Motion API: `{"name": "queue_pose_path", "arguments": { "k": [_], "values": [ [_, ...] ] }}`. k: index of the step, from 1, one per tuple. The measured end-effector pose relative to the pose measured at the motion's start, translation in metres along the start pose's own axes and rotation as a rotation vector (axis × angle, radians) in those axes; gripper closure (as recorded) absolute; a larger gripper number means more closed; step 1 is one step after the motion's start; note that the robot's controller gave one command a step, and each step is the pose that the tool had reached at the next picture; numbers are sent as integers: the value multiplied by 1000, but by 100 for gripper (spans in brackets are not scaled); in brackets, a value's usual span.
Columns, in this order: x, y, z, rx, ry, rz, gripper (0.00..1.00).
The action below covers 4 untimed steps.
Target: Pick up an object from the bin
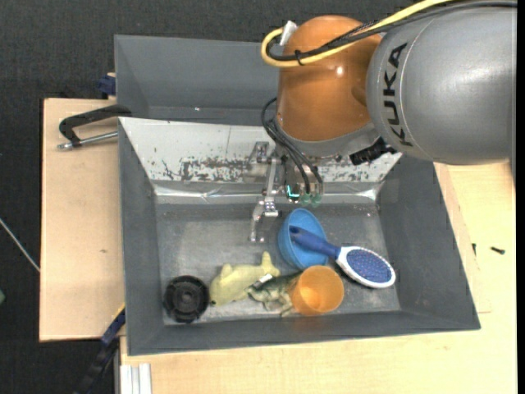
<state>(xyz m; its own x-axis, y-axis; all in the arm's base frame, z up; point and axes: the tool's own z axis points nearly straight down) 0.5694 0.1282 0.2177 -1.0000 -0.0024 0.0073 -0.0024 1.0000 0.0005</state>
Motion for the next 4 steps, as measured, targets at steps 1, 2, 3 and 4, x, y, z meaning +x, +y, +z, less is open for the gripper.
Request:
{"name": "queue_pose_path", "arguments": {
  "k": [1,2,3,4],
  "values": [
    [12,-82,145,-3,-19,-147,0],
    [11,-81,142,-2,-25,-150,100],
    [14,-82,144,-1,-15,-150,0],
    [67,-117,131,-3,-45,-141,0]
  ]
}}
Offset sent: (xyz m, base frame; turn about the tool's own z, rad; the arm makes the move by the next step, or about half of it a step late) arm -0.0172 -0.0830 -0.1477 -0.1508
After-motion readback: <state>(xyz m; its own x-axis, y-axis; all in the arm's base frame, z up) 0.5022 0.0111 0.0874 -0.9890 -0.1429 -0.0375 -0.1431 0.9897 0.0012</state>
